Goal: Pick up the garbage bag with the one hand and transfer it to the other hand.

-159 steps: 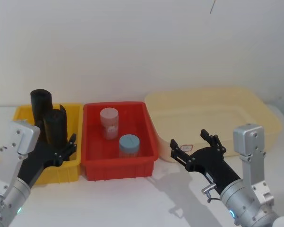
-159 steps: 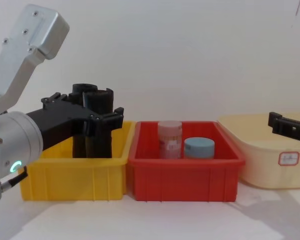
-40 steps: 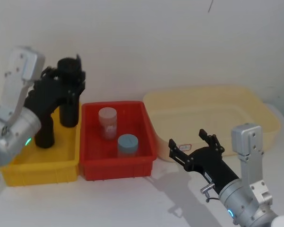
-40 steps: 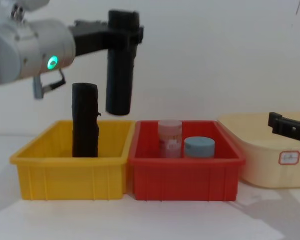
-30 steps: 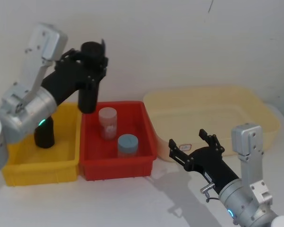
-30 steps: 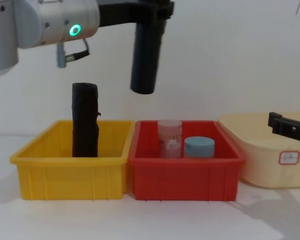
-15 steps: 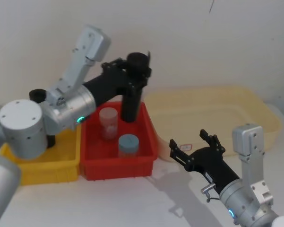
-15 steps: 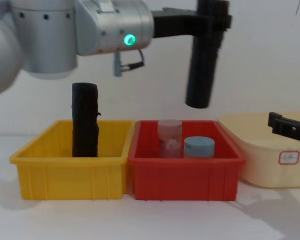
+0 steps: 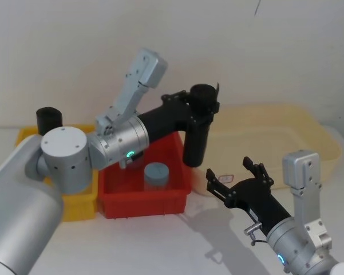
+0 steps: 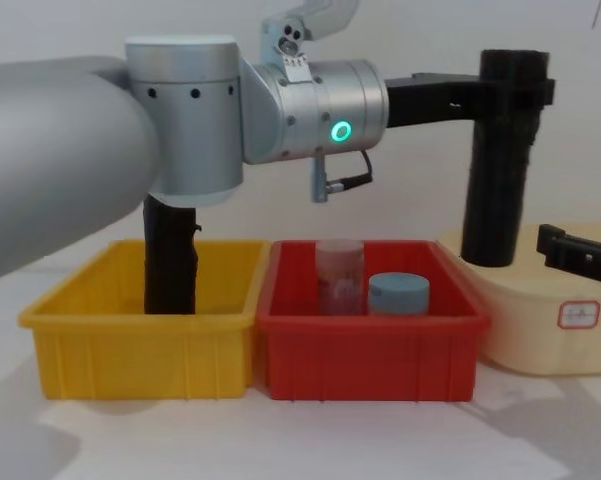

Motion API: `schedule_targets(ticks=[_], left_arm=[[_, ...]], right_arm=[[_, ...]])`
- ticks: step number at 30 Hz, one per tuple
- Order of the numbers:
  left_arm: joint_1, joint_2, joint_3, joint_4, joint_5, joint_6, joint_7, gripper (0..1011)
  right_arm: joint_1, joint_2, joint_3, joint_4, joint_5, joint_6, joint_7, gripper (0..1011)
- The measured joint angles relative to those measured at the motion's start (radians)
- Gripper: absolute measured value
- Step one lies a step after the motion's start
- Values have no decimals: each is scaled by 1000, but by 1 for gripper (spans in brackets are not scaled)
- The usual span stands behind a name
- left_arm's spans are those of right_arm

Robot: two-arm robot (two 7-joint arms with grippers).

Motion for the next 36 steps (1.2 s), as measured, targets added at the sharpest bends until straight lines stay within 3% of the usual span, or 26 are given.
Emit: schedule_targets(ticks=[17, 36], left_arm=[[-26, -37, 21, 74, -38, -25, -47, 543], [-32, -46, 26, 89, -48, -30, -58, 543]], right_arm=[[2, -8, -3, 4, -7, 0, -6, 1000], [98, -106, -42, 119, -90, 1, -90, 1000]])
